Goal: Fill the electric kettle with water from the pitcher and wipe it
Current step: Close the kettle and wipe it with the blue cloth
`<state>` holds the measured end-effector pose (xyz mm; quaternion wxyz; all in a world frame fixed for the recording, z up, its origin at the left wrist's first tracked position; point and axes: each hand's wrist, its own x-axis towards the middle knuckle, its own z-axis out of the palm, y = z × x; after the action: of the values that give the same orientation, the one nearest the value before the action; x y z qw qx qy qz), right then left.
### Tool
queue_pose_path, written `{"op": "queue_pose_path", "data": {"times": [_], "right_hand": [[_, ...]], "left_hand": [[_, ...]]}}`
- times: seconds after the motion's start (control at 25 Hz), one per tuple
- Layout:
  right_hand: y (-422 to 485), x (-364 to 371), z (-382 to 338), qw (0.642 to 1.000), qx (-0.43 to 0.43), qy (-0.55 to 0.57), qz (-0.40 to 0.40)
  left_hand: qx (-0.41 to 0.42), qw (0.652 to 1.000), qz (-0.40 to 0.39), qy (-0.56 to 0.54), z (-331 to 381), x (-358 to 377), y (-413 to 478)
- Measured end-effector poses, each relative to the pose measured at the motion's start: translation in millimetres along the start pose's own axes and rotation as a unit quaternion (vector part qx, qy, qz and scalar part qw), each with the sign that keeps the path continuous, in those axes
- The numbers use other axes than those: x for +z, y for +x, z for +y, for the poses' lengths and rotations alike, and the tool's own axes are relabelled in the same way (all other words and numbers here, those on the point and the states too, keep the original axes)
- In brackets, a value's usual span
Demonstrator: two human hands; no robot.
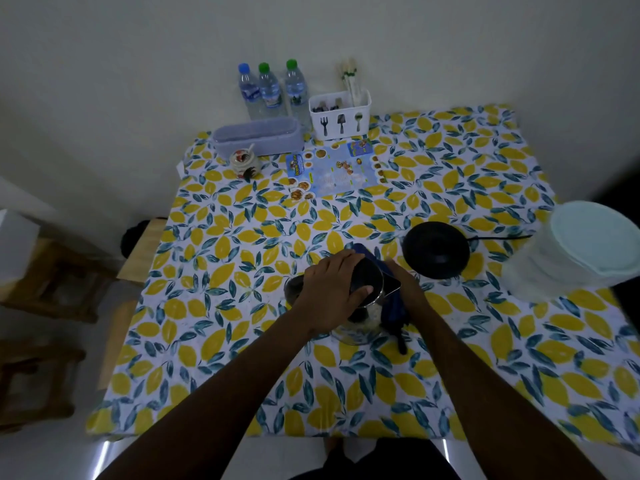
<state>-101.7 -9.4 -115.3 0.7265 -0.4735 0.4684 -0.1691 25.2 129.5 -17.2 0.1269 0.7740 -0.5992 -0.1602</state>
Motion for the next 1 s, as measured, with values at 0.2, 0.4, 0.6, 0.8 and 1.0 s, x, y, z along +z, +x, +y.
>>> {"op": "queue_pose_path", "data": {"times": [0.2,0.4,0.6,0.8,1.0], "right_hand": [[-64.5,16.1,39.2,0.993,-0.044,0.070,0.089],[-110.3,62.7,75.1,0.970,-0.143,0.042,0.190],[-122.7,120.1,100.7,0.947,-0.114,-0.093,0.284],[-109.0,130.0,117.2,0.946,-0.031,-0.073,0.313],[-109.5,103.0,118.7,0.953,-0.058,-0.041,0.295]], "left_hand": [[-0.001,1.000,-0.005,-0.007,0.6,-0.6,0.8],[0.011,1.000,-0.015,0.005,1.4,-3.6,-0.2],[0.013,0.999,-0.028,0.006,3.5,-8.5,-0.3],[0.018,0.999,-0.037,0.009,2.7,-9.1,-0.5],[0.014,0.999,-0.037,0.007,2.9,-8.9,-1.5]]}}
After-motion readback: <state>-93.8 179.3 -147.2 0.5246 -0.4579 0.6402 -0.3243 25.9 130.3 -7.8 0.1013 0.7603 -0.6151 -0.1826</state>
